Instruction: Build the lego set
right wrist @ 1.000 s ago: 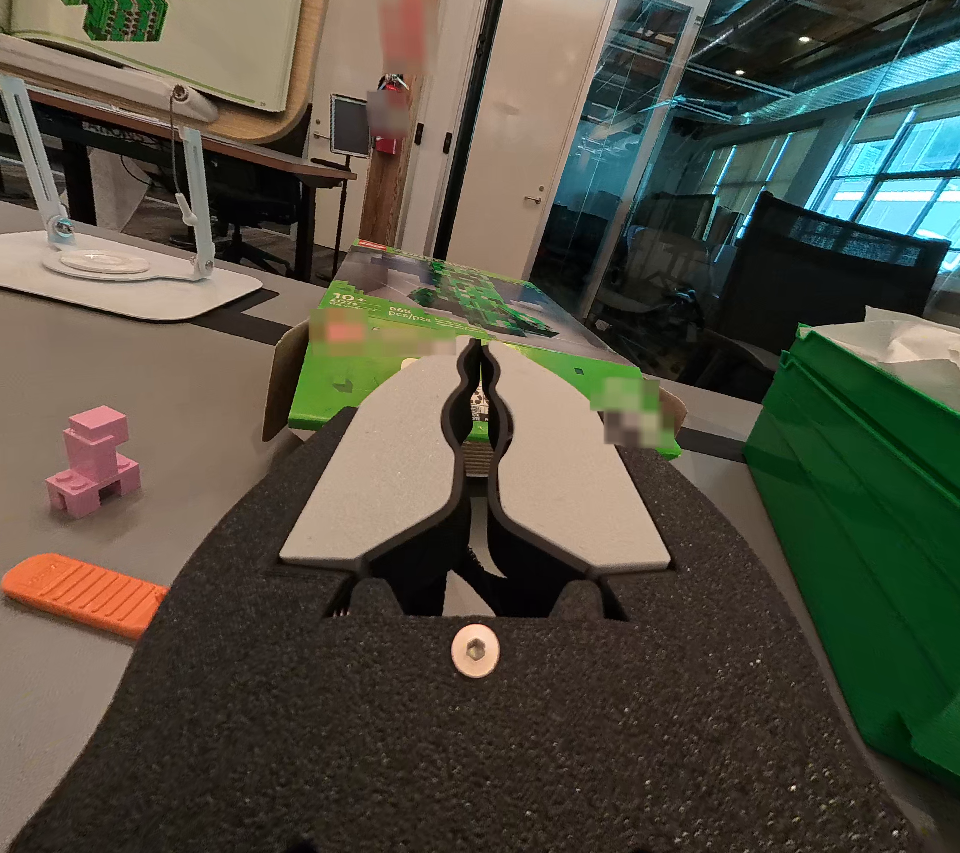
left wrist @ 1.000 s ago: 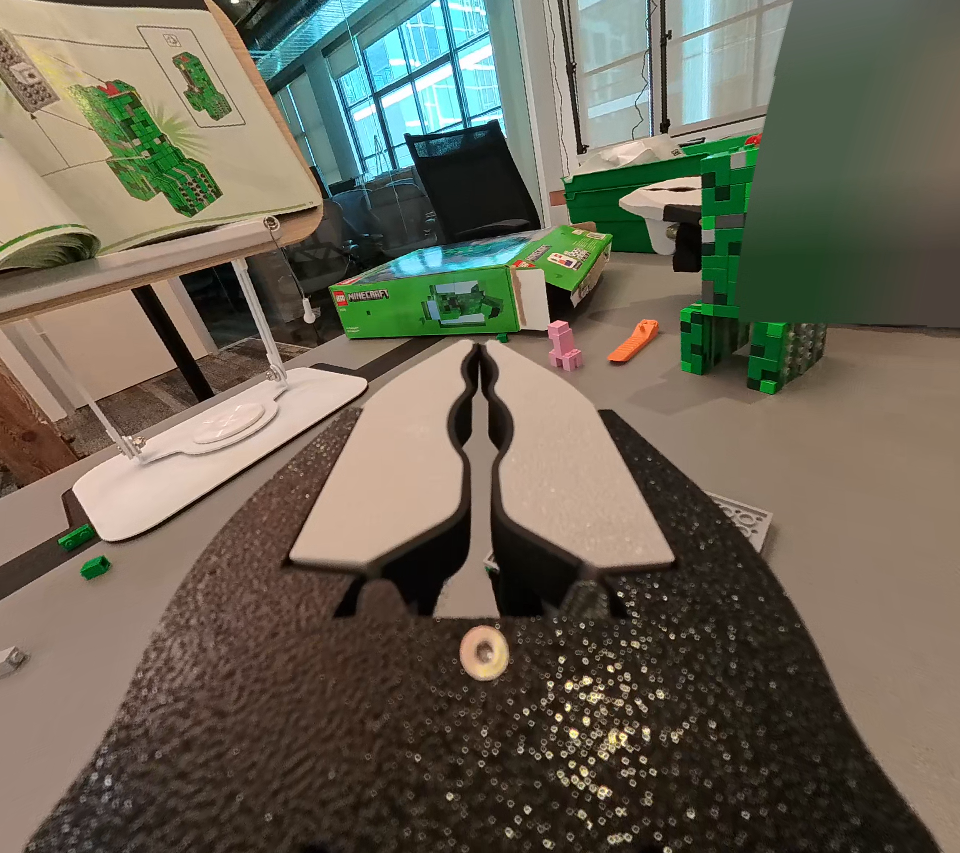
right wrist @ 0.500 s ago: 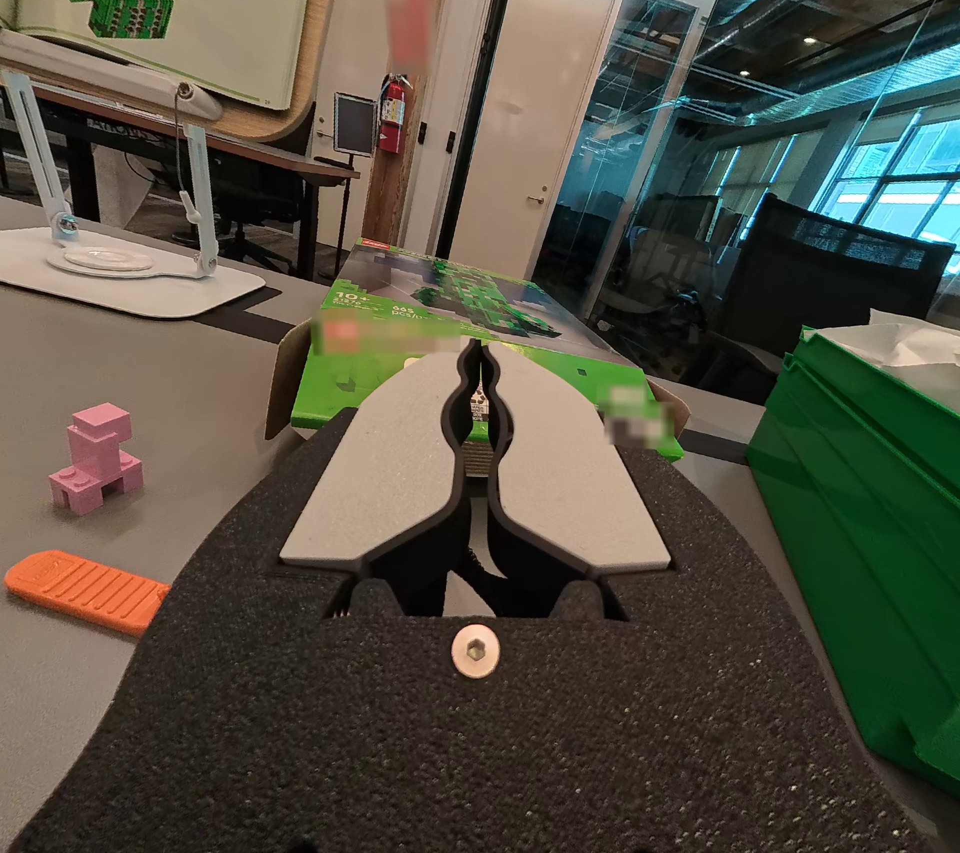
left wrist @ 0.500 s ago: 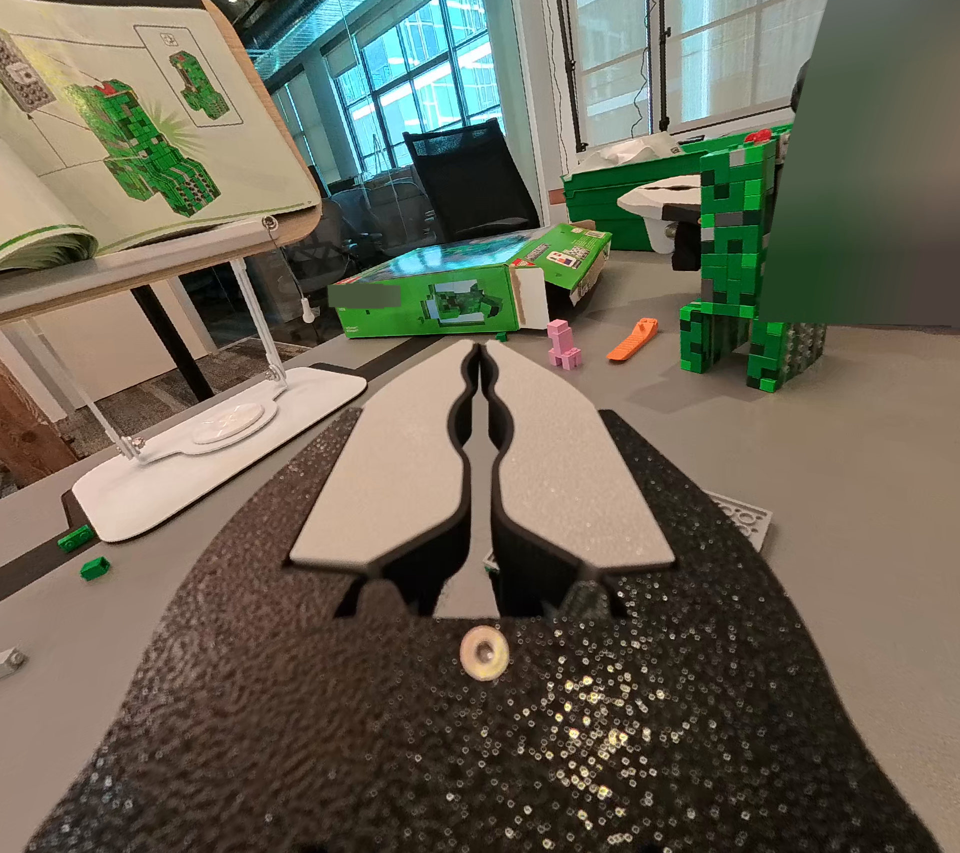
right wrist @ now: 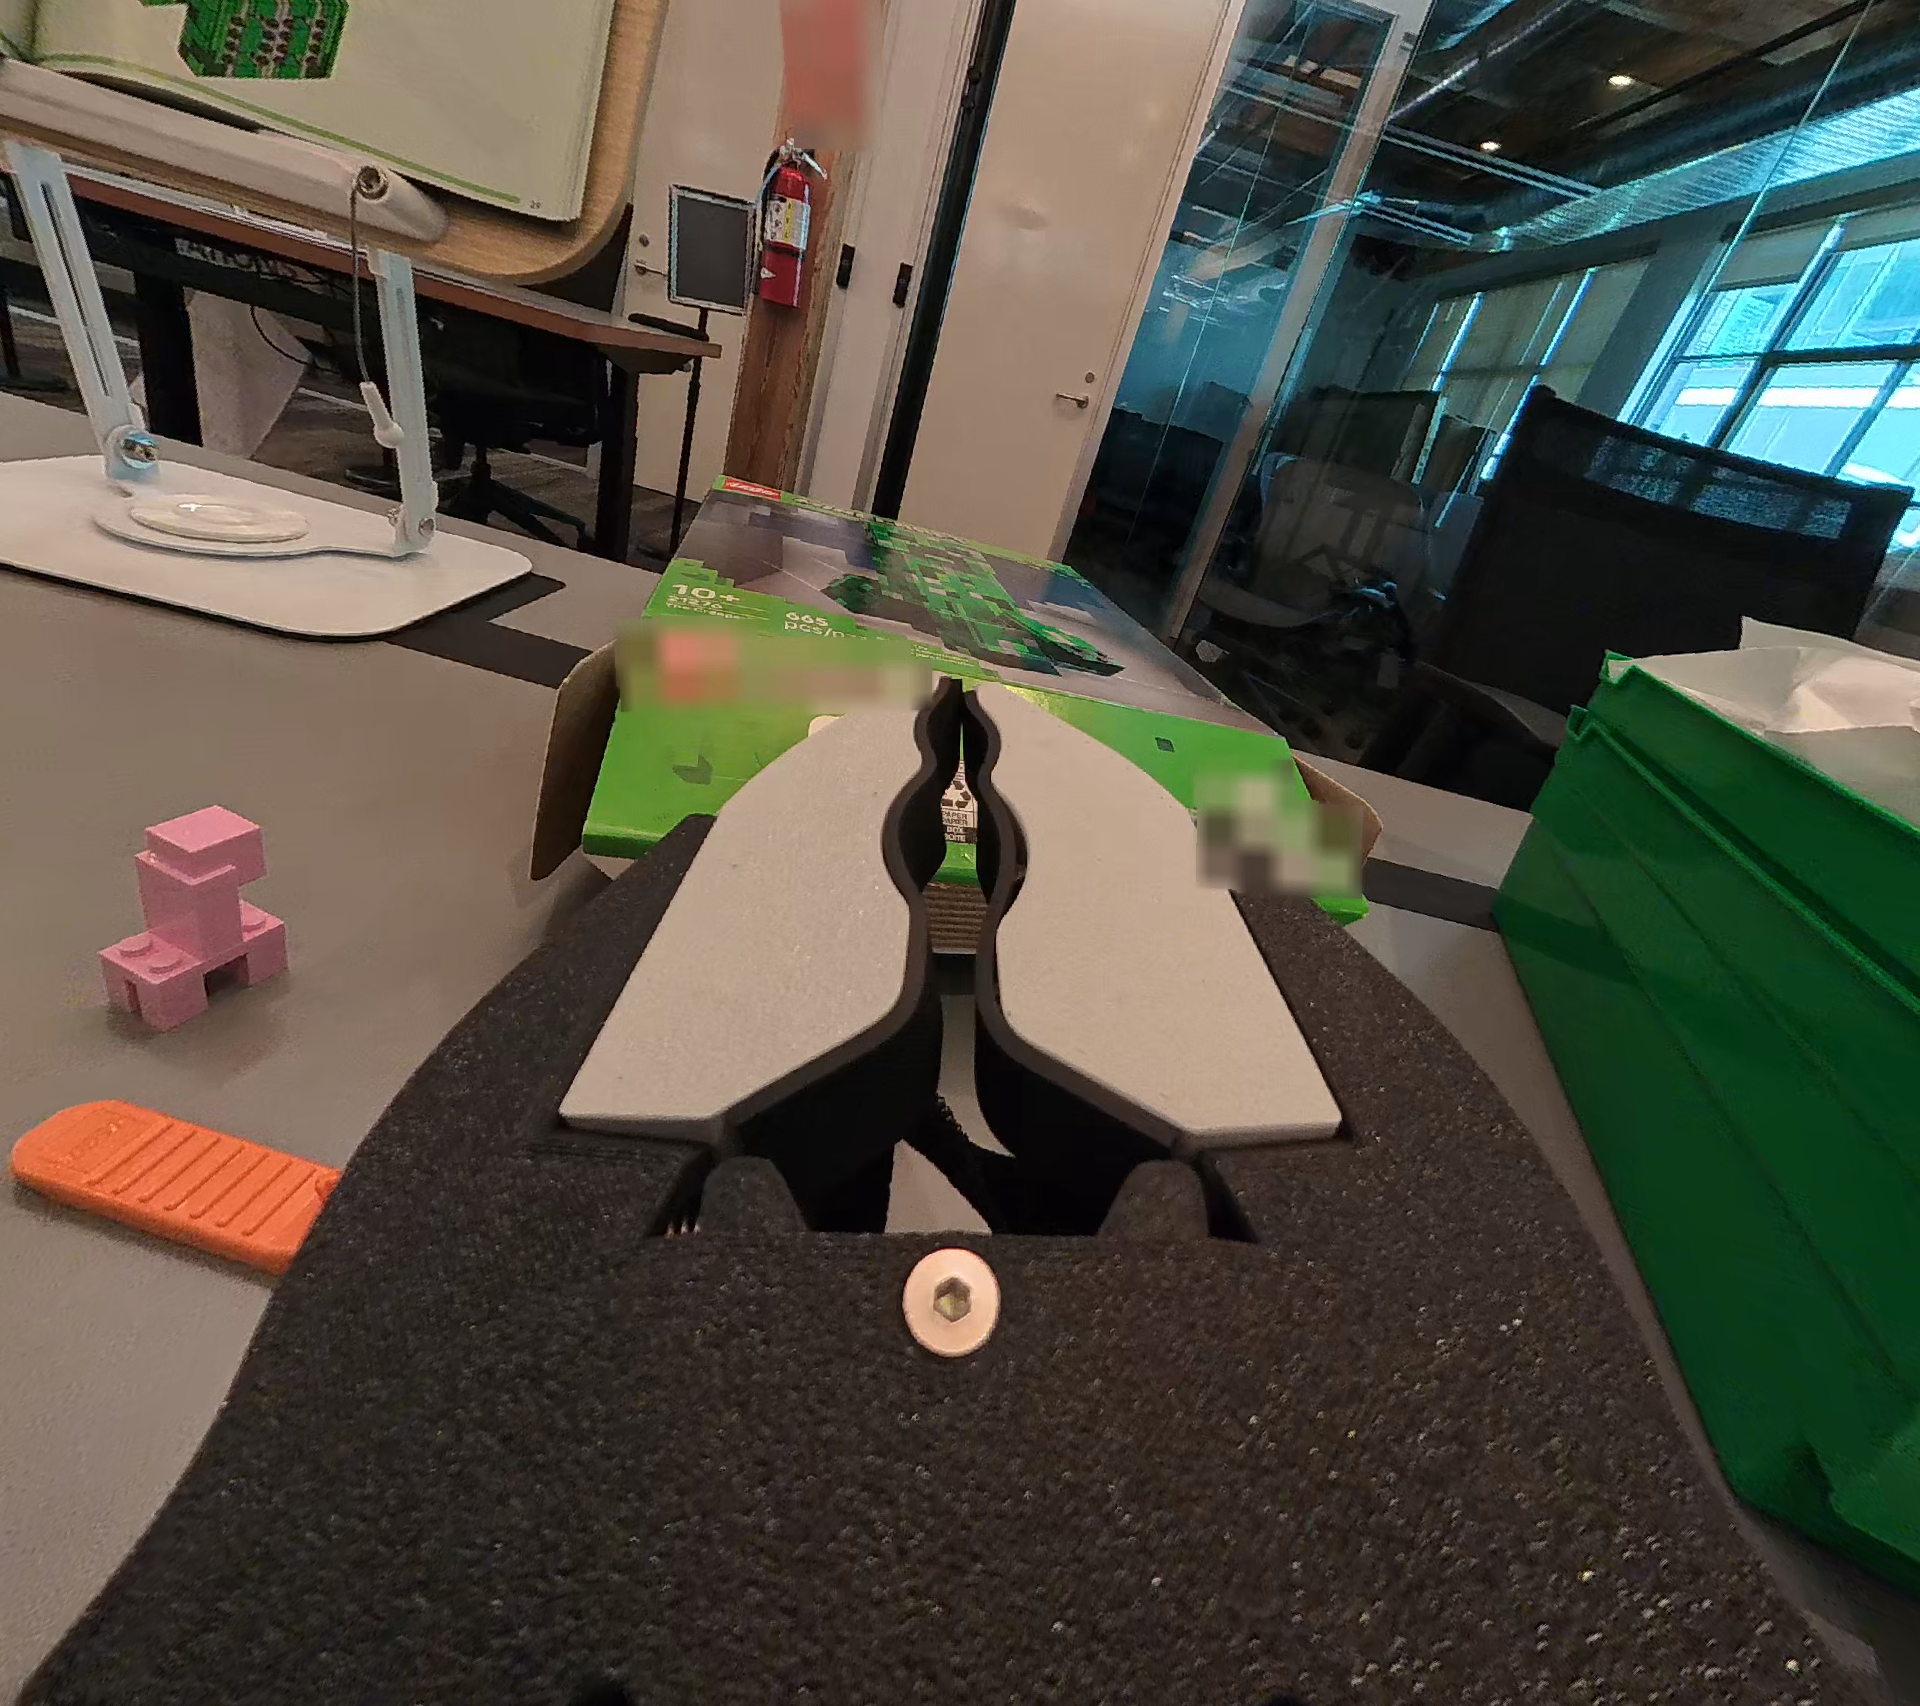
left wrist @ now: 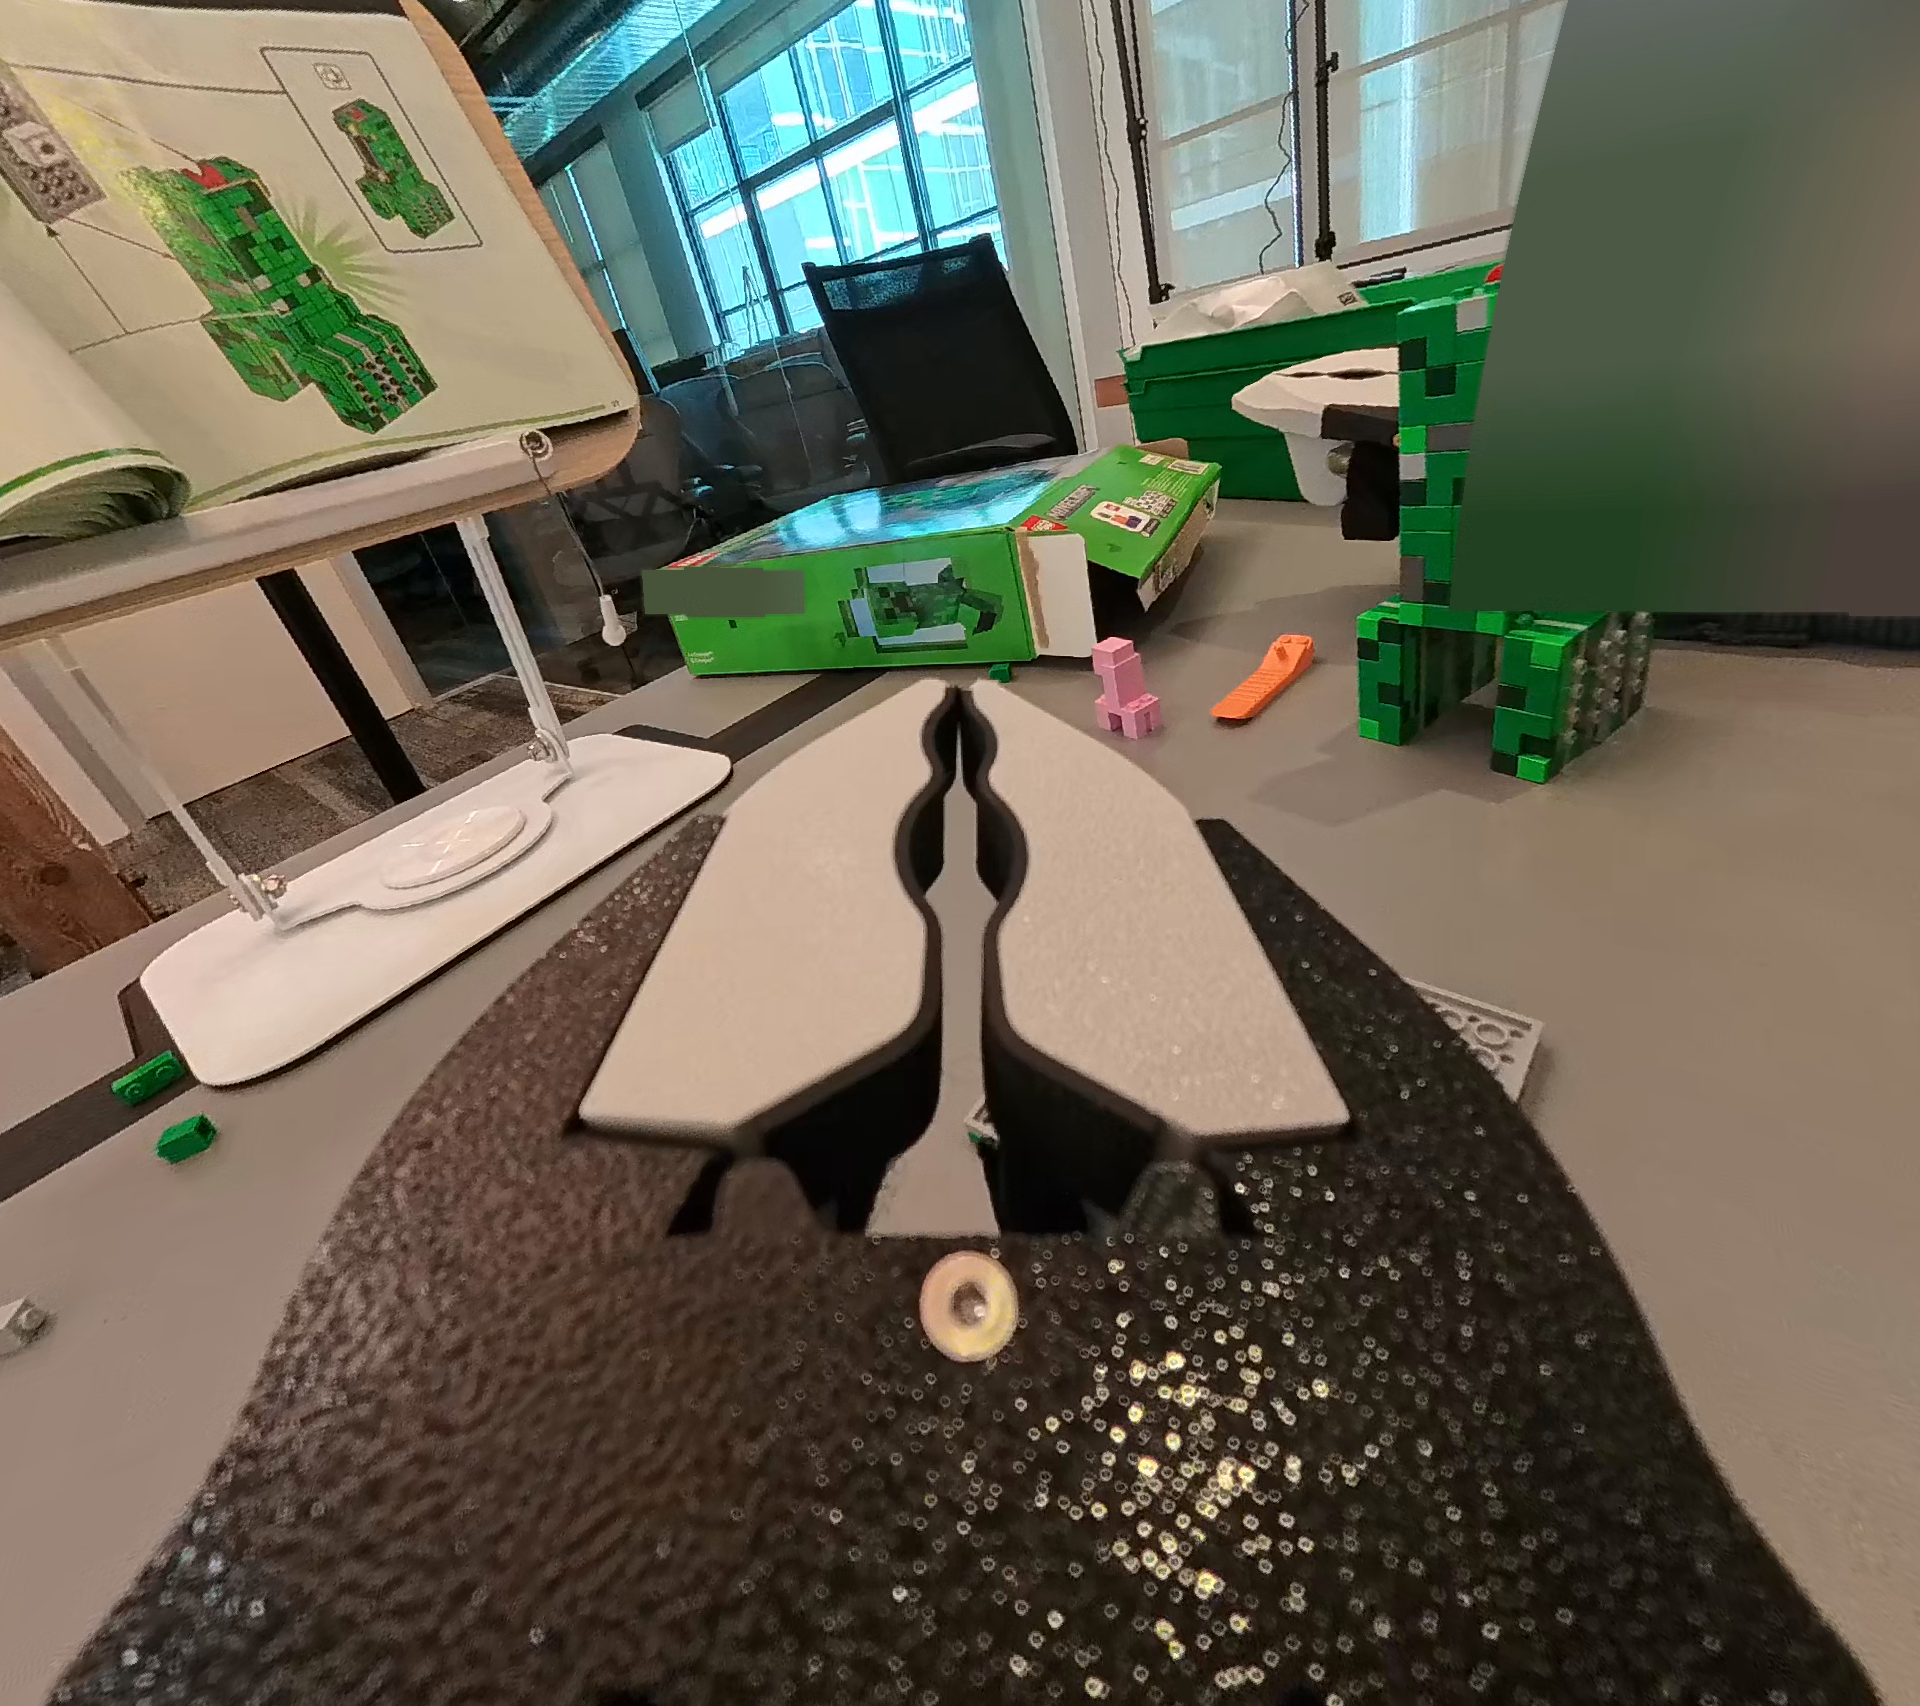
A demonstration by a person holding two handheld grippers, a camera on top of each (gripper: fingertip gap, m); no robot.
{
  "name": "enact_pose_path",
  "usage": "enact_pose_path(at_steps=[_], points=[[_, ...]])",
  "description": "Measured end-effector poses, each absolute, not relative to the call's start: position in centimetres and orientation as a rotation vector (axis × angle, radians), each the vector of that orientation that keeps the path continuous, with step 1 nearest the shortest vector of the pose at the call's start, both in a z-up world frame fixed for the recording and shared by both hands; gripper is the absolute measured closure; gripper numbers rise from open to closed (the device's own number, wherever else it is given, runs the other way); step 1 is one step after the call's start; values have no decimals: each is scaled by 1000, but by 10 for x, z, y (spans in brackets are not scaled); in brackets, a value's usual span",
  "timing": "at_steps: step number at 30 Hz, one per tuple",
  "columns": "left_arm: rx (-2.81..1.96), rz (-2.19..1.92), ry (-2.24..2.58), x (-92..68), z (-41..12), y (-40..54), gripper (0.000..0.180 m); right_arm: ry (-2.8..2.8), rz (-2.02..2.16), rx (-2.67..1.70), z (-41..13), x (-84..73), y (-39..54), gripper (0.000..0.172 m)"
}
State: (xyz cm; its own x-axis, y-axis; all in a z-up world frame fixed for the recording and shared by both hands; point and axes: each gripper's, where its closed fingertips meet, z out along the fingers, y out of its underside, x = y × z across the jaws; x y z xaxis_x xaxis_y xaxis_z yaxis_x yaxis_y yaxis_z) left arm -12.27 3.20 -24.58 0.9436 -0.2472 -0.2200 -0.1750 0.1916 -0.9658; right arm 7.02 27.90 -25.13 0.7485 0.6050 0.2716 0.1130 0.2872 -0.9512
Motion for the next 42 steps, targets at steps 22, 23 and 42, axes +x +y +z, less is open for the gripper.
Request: enact_pose_path(at_steps=[22, 23, 42], points=[[-1387, -55, 364, -123, -246, 32, 180, -677, 369, -1259, -250, 70, 279, 172], [-1387, -55, 364, -123, -246, 32, 180, -678, 368, -1259, -250, 71, 278, 172], [-1792, -440, 911, -90, -309, -14, 134, -492, 11, -1201, -230, 177, 192, 172]])
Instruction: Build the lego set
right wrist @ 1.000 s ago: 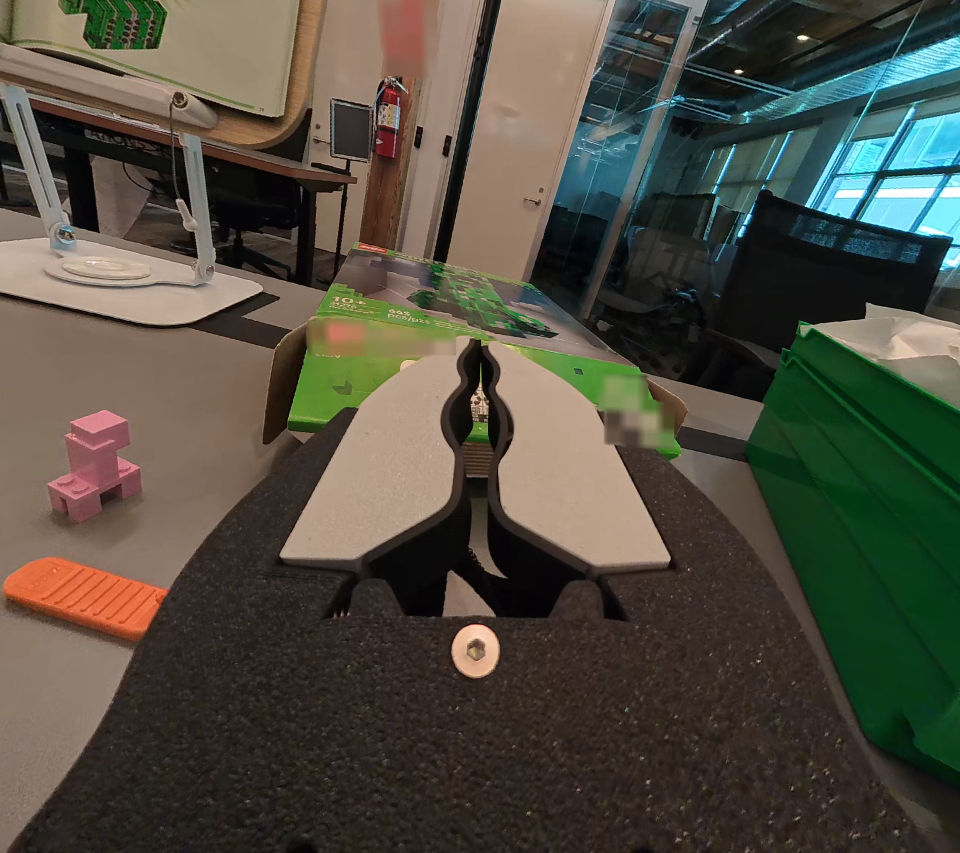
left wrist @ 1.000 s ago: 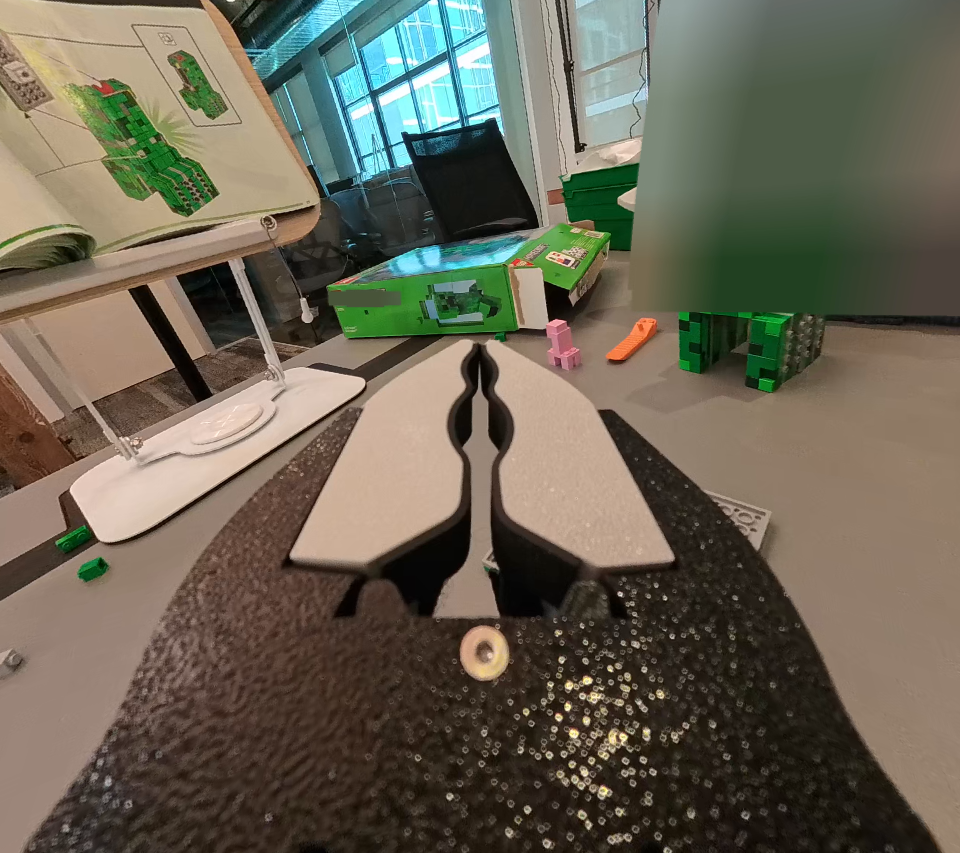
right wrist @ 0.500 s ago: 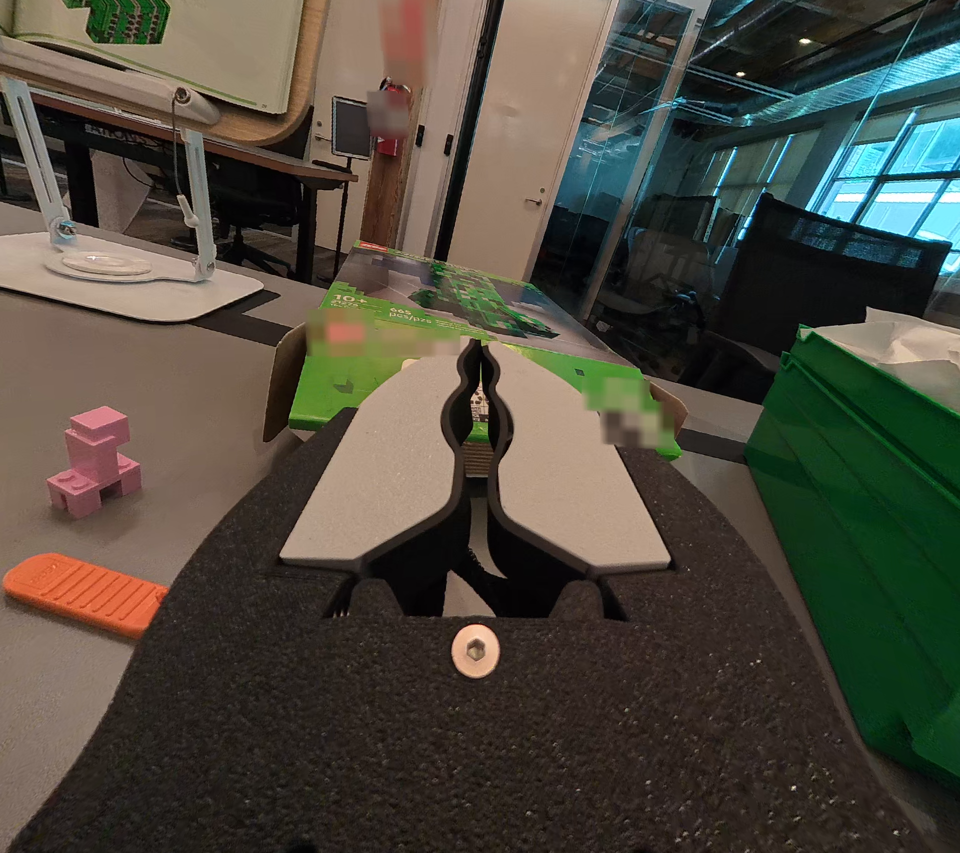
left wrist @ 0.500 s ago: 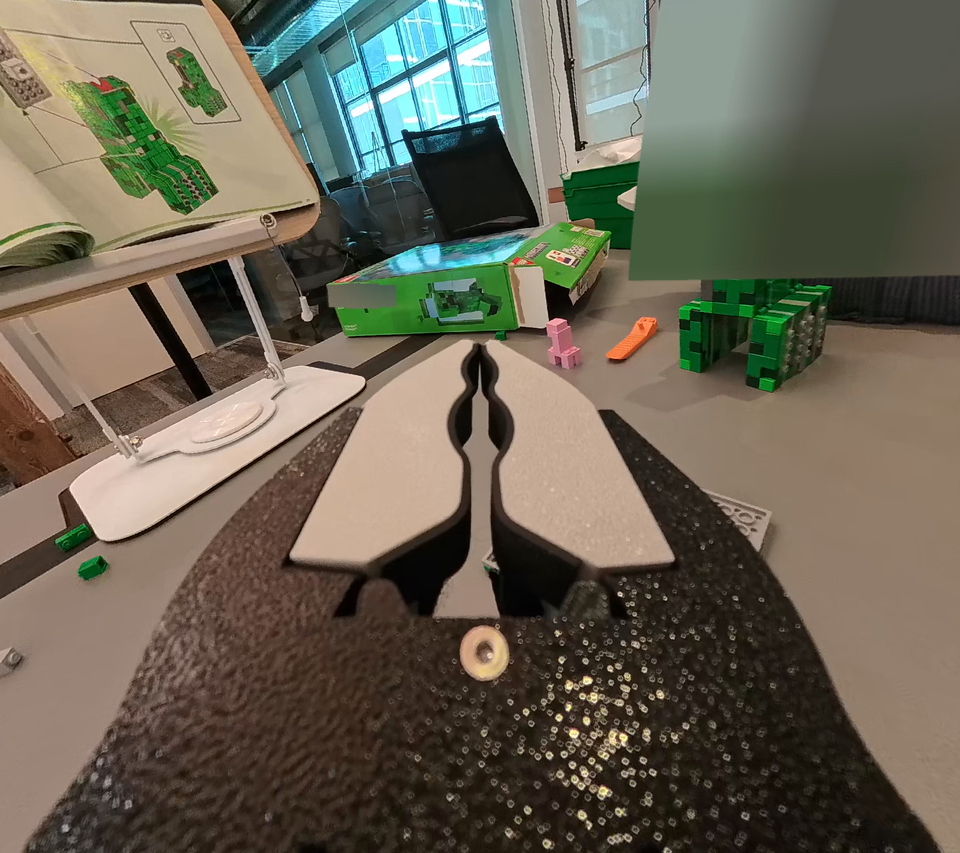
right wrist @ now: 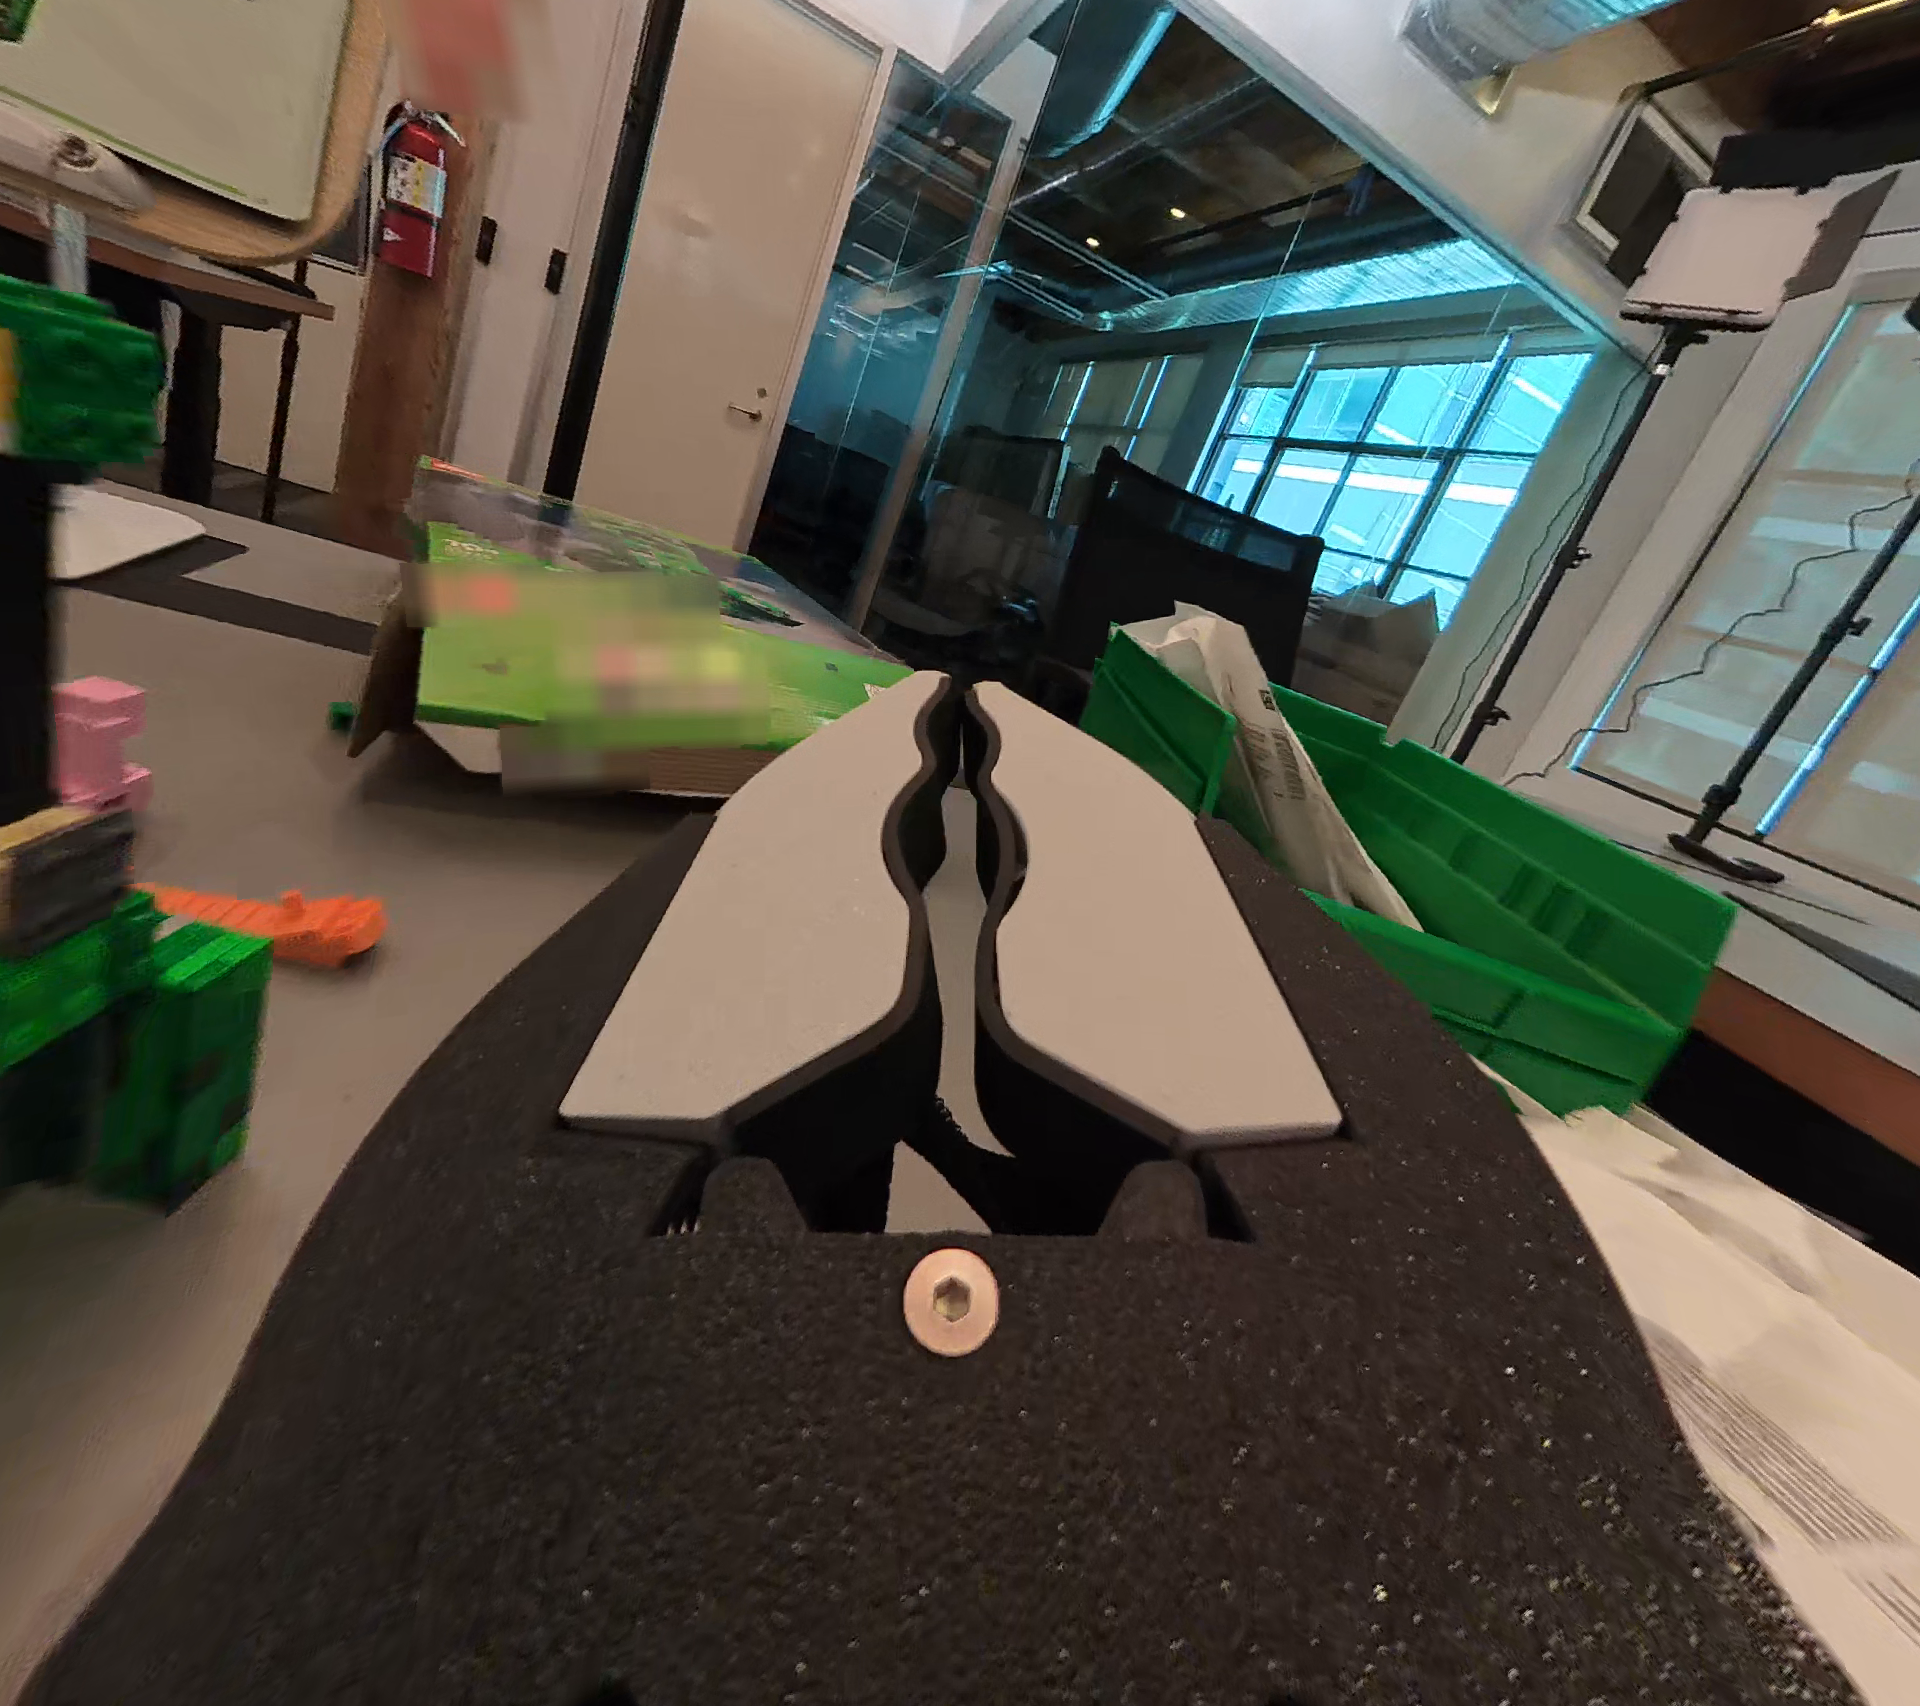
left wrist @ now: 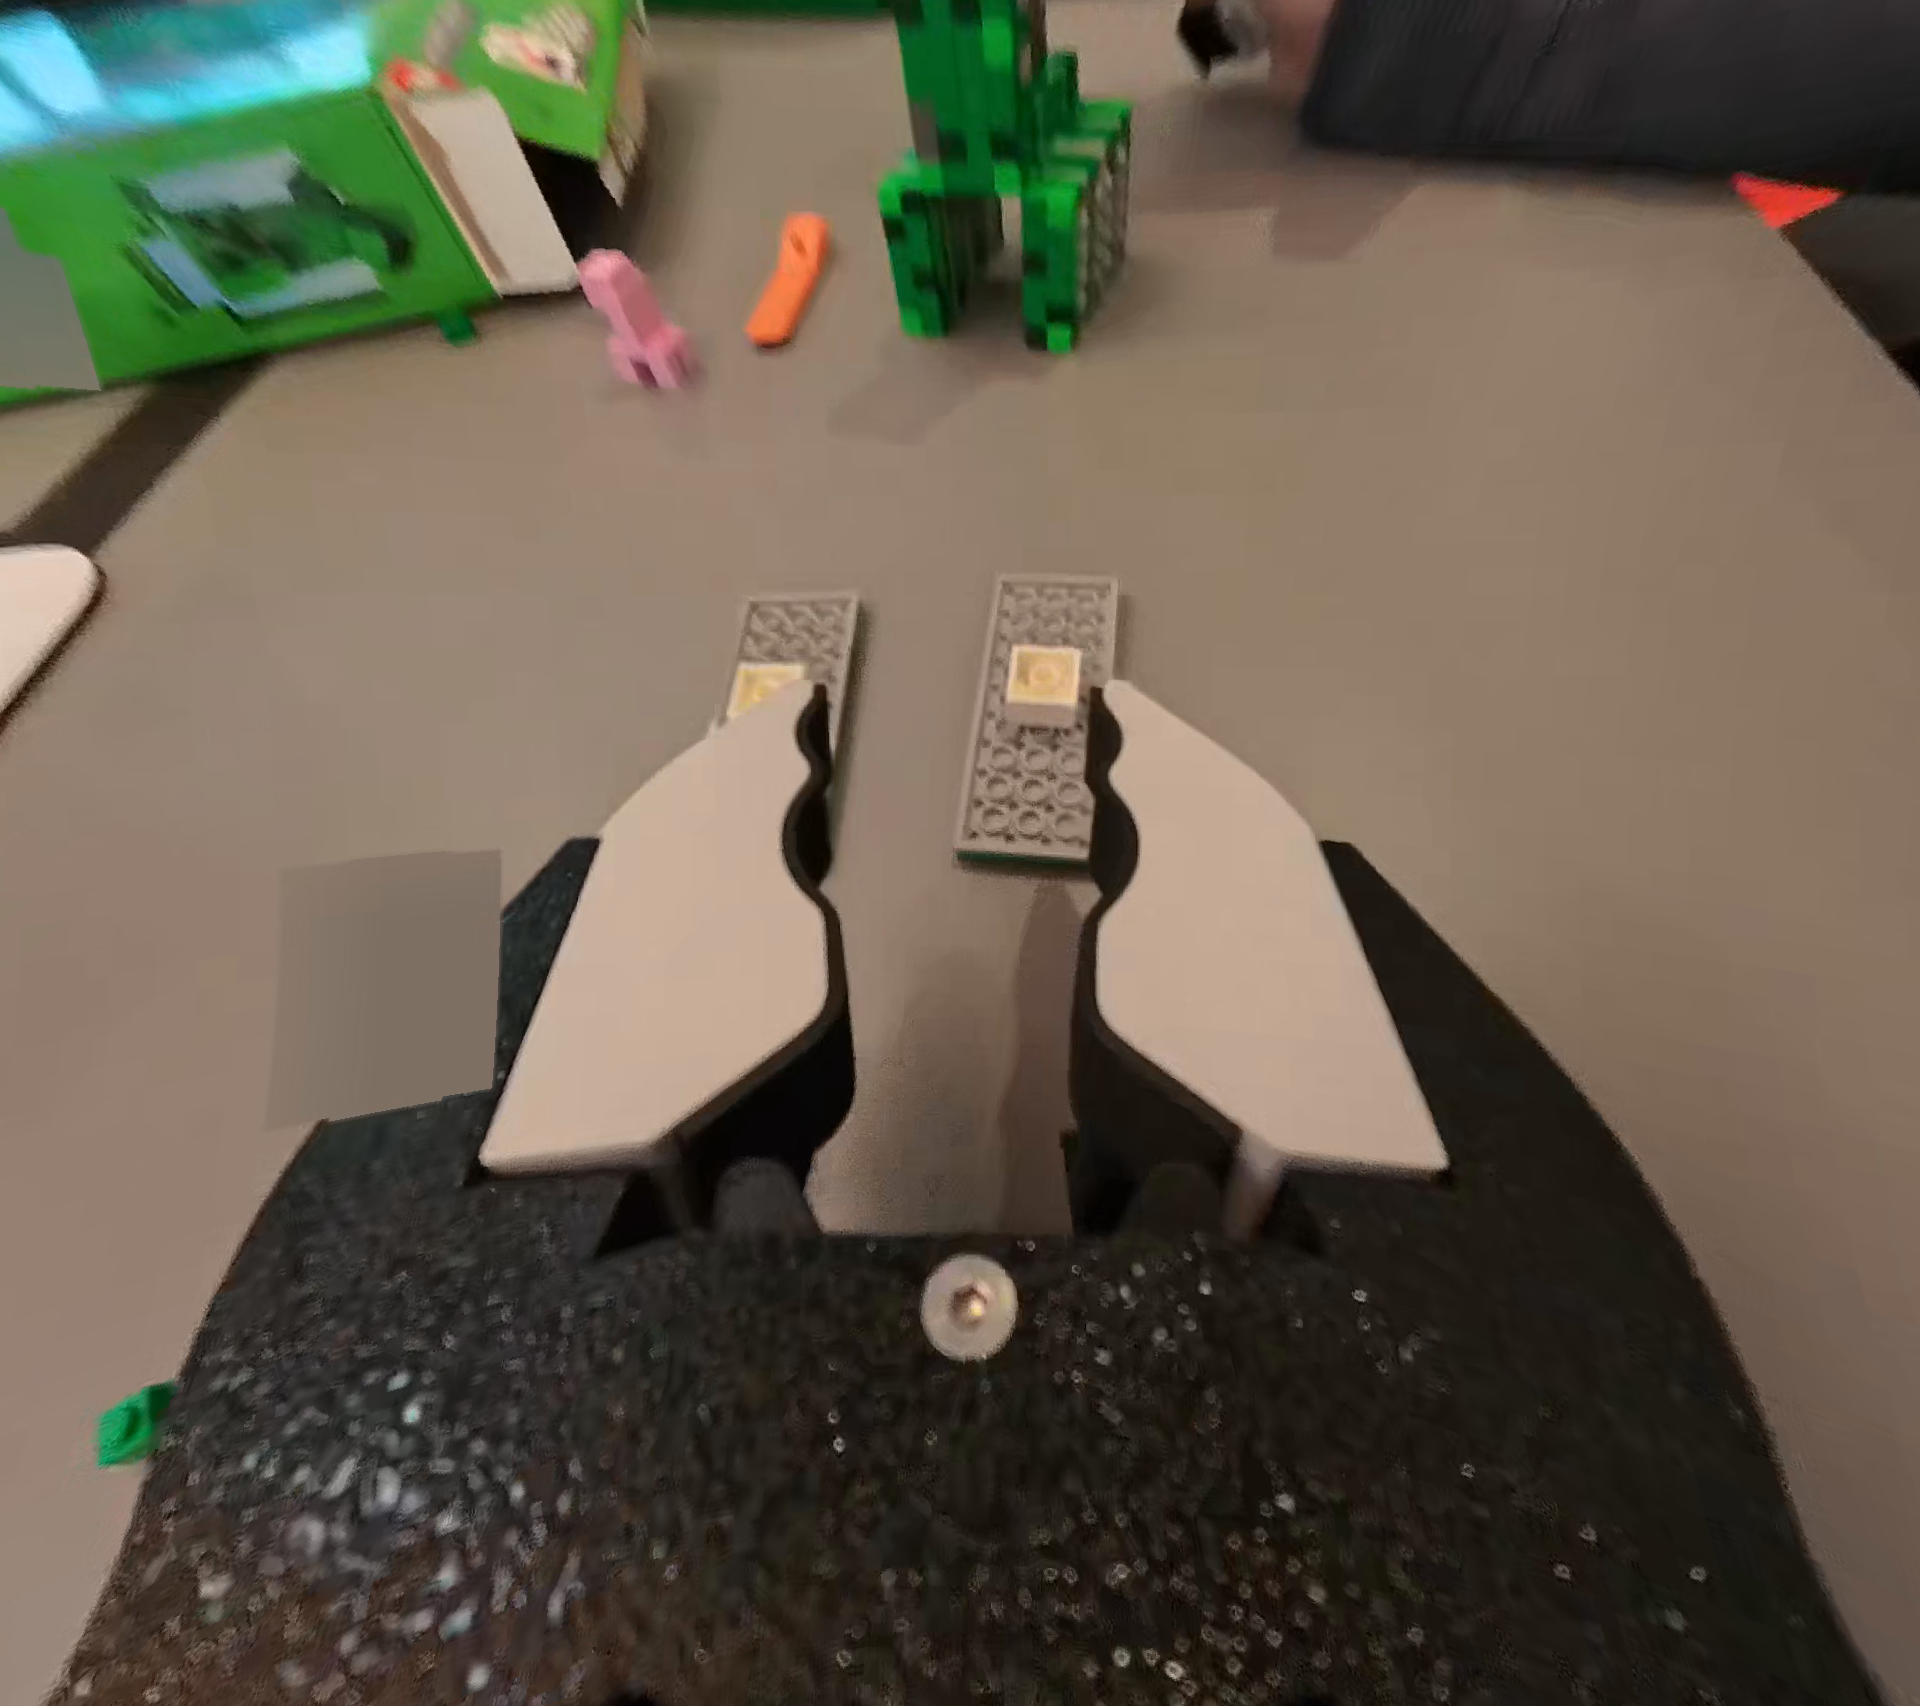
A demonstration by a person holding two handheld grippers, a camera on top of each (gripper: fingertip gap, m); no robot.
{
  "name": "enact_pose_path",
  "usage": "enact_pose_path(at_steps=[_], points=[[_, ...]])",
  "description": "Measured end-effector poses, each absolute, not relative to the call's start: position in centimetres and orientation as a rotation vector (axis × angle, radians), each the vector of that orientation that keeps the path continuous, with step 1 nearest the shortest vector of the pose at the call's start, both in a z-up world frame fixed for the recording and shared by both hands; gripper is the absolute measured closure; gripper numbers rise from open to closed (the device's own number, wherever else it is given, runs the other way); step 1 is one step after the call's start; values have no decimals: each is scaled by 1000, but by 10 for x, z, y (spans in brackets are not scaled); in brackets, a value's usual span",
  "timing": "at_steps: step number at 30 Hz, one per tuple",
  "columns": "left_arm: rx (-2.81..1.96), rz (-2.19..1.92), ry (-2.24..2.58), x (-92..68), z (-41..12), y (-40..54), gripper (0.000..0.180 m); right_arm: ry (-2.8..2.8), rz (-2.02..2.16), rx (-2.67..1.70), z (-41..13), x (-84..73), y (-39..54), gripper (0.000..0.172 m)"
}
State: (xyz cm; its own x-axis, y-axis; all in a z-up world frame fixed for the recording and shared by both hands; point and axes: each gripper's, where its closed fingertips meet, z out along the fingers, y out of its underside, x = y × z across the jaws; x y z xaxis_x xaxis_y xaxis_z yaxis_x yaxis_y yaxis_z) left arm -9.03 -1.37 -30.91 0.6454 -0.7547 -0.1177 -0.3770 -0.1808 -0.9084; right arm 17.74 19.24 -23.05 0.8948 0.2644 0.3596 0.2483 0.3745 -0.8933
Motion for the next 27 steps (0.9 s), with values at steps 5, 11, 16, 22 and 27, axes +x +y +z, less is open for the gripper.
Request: enact_pose_path(at_steps=[5, 11, 16, 22, 27], points=[[-2037, -383, 1029, -84, -350, -18, 125, -534, 5, -1214, -236, 170, 171, 172], [-2121, -389, 1023, -78, -358, -18, 125, -637, -49, -1191, -241, 152, 167, 172], [-2152, -421, 984, -78, -359, -20, 131, -618, -24, -1202, -241, 153, 170, 172], [-2141, -424, 1006, -73, -358, -21, 143, -554, 47, -1227, -239, 164, 173, 172], [-2128, -431, 995, -71, -358, -21, 147, -540, 76, -1241, -240, 167, 174, 172]])
